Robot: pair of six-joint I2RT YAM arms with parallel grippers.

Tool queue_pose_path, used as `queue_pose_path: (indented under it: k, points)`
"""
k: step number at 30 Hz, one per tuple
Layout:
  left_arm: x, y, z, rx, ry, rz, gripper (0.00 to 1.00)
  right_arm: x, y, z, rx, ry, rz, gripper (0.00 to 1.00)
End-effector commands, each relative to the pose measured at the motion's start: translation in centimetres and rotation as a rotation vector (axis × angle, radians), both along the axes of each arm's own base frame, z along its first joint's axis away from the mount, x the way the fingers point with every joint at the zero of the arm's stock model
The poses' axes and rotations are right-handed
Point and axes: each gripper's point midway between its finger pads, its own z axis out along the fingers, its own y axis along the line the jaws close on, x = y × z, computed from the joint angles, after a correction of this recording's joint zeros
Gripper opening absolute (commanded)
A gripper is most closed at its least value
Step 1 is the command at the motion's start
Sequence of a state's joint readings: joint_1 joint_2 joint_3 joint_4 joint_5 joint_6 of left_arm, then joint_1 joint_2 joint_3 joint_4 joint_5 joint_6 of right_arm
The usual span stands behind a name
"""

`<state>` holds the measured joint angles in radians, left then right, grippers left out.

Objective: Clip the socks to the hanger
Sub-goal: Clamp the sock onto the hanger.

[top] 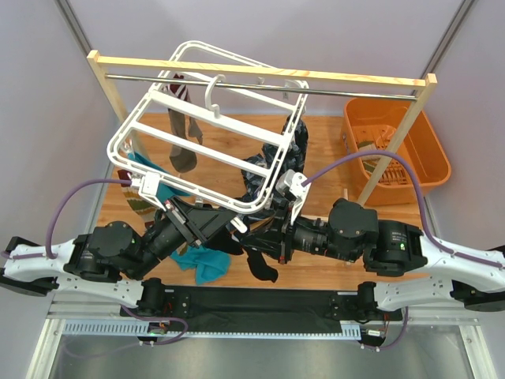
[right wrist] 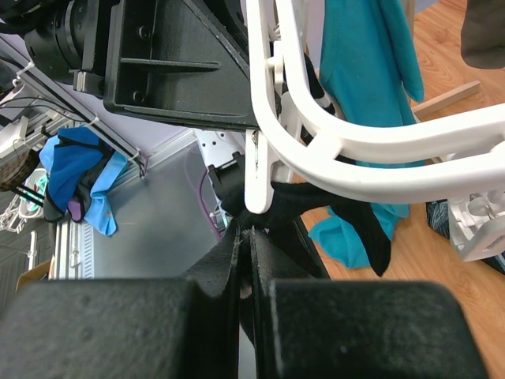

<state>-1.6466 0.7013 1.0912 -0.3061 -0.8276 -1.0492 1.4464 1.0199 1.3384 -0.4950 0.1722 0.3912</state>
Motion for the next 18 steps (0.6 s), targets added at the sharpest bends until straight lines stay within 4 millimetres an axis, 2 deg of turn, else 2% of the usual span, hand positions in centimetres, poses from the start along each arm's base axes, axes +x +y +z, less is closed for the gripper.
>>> queue_pose_path:
  k: [1, 3, 7, 10, 14, 17, 18]
  points:
    - [-0.3, -0.3, -0.4, 0.007, -0.002, -0.022, 0.11, 0.9, 0.2, 2.6, 0.083, -0.038, -0.048, 0.0]
    - [-0.3, -0.1, -0.5, 0.006, 0.0, -0.022, 0.19, 1.1, 0.4, 2.7, 0.079, -0.042, -0.054, 0.0]
    - [-0.3, 0.1, -0.5, 0.003, 0.002, -0.022, 0.42, 1.2, 0.7, 3.0, 0.082, -0.05, -0.056, 0.0]
    - [-0.4, 0.1, -0.4, 0.003, -0.001, -0.025, 0.53, 1.4, 0.9, 3.0, 0.075, -0.053, -0.065, 0.01]
    - [-0.4, 0.2, -0.4, 0.002, -0.006, -0.026, 0.64, 1.5, 1.1, 2.9, 0.071, -0.056, -0.066, 0.03]
    - [-0.4, 0.3, -0.4, 0.004, -0.008, -0.026, 0.67, 1.6, 1.3, 2.9, 0.065, -0.059, -0.072, 0.09]
    - [-0.3, 0.3, -0.6, 0.01, -0.009, -0.023, 0.67, 1.6, 1.3, 3.0, 0.064, -0.057, -0.072, 0.13]
